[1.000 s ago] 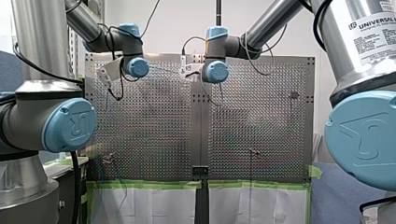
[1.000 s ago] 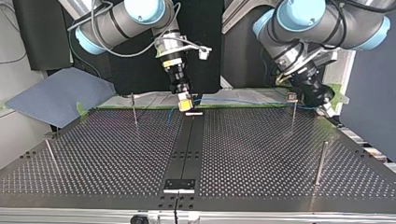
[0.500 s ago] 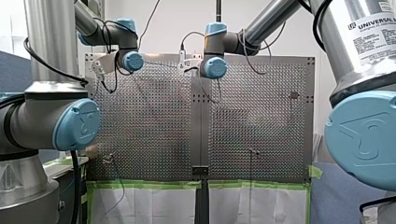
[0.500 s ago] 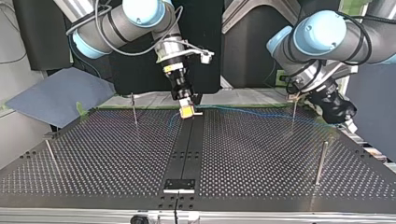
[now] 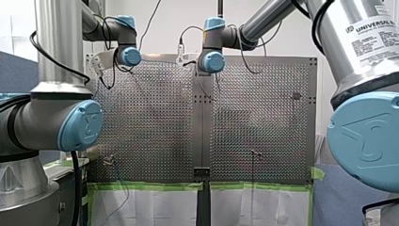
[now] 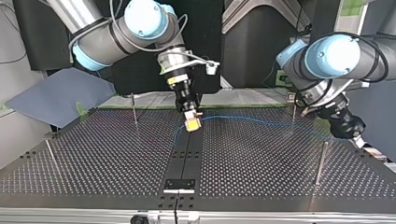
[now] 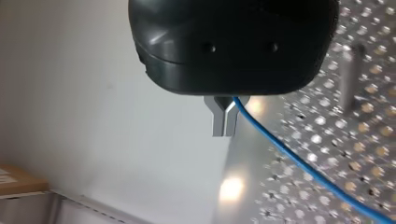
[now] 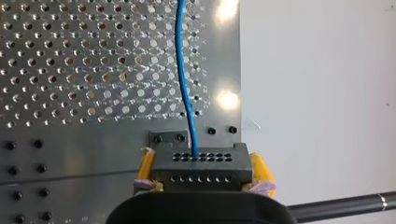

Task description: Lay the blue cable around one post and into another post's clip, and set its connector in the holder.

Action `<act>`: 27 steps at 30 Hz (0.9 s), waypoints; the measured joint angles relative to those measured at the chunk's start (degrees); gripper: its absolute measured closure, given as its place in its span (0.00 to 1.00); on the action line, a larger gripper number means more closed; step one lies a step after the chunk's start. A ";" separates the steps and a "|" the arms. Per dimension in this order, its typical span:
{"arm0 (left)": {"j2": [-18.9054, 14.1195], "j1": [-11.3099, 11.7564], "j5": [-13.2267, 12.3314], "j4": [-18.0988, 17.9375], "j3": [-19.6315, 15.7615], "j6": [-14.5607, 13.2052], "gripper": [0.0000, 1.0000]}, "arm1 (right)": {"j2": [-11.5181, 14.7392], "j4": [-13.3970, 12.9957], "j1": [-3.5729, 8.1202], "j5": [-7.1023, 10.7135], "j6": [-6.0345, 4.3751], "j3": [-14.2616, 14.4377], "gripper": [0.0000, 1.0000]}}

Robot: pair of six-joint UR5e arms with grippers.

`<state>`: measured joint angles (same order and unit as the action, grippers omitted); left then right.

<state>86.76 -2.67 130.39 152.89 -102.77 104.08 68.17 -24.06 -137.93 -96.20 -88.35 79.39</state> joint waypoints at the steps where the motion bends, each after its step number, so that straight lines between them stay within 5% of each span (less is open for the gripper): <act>1: 0.29 0.24 -0.27 0.47 0.23 -0.01 1.00 | -0.27 0.05 -0.02 0.09 0.00 -0.45 1.00; 17: 2.24 7.86 -7.39 8.73 2.80 0.62 1.00 | -4.04 1.15 -0.28 0.65 0.54 -8.73 1.00; 27: 4.76 11.57 -11.50 10.92 5.22 0.47 1.00 | -5.02 1.25 -0.41 0.65 1.06 -10.89 1.00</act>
<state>91.52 8.90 118.89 163.81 -97.55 104.55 63.15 -22.81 -138.34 -95.55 -87.30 68.51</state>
